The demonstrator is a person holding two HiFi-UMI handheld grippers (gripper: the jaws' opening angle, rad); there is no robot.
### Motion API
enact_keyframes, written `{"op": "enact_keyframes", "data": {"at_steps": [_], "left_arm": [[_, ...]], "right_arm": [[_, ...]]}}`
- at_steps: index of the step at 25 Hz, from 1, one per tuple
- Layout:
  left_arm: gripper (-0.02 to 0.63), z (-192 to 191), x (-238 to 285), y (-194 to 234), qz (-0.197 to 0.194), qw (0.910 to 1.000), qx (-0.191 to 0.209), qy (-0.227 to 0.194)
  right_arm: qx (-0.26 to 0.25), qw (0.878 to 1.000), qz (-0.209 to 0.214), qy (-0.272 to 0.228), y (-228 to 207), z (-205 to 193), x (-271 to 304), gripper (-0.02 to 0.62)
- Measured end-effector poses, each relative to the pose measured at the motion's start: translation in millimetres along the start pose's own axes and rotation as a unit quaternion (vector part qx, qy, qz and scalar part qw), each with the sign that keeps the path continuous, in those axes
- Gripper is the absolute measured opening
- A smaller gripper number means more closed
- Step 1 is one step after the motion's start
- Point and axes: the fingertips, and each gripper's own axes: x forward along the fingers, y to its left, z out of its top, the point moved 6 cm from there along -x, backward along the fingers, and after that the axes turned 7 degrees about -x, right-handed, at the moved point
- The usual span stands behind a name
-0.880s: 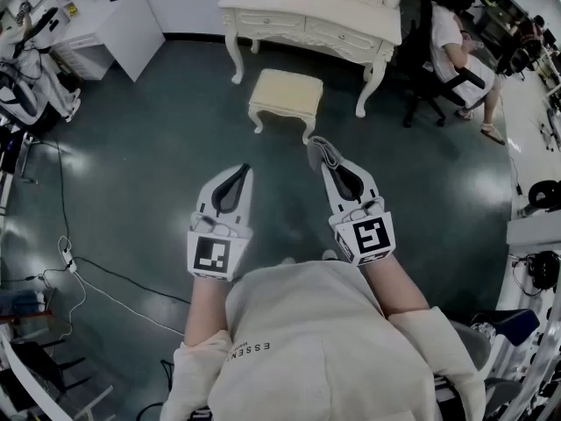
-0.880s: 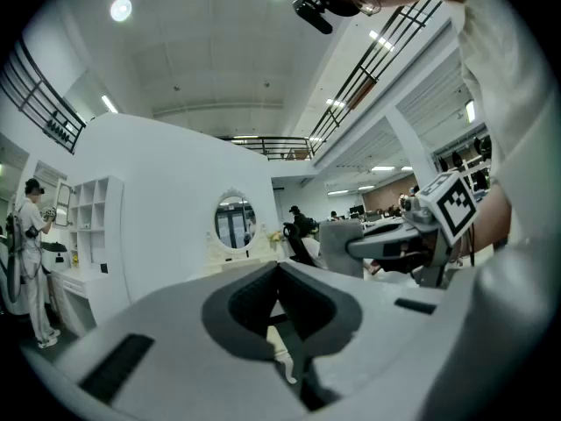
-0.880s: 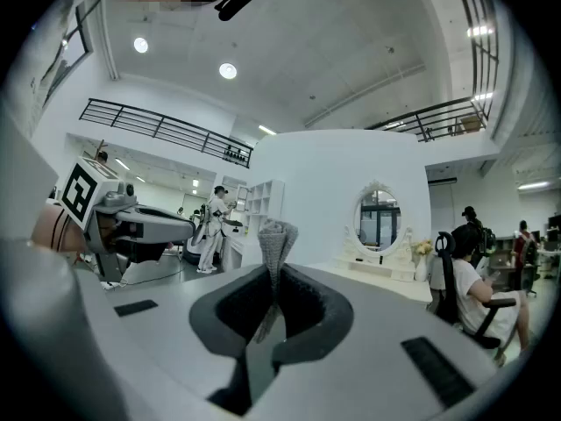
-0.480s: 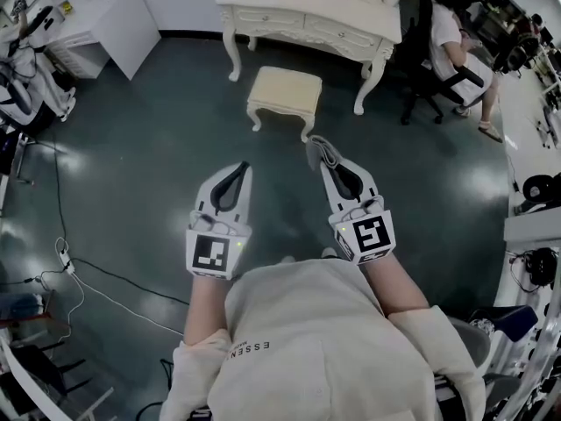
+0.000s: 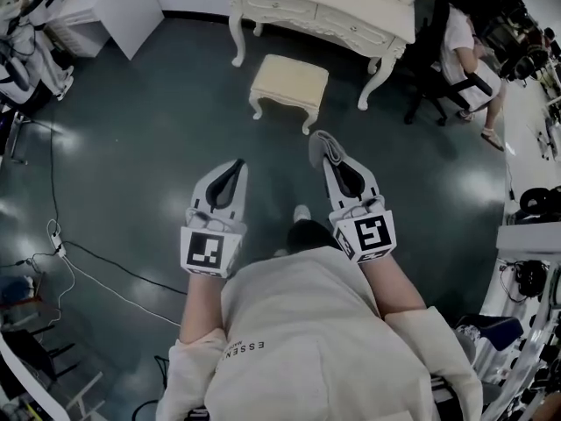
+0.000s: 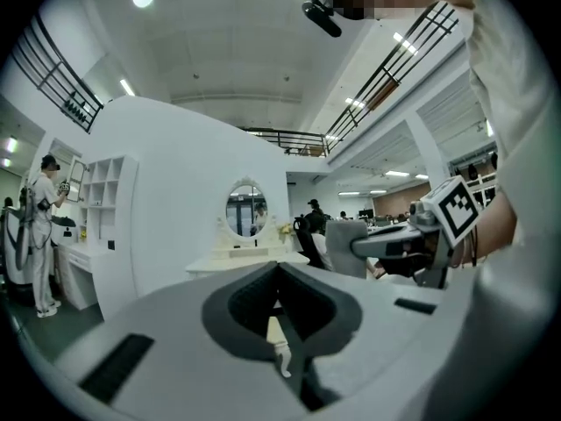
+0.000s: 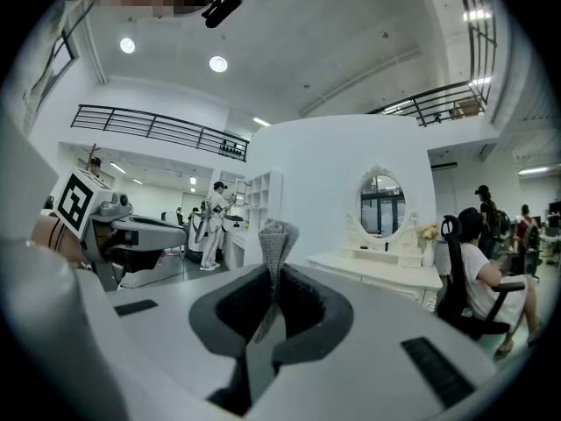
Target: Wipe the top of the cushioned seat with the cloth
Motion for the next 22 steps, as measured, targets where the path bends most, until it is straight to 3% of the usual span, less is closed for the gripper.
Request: {"op": "enact_keyframes", "data": {"at_steps": [11,18,22], "left_arm": [[0.002,-1,100,72,0.042,0.9987,0.021,0.021],[0.0,15,226,131,0.052,0.998,0.005,0.035],[0.002,19,301,160,0.041,0.9975,0.03,0.05]], "right_arm": [[0.013,0.999,0.037,0.002,-64,-19,129,0.028],[0.003,0.999,0.052,0.004,-149,-22,249,0.028],[0.006,0.999,0.042,0.01,-201,-32,307,0.028]]}}
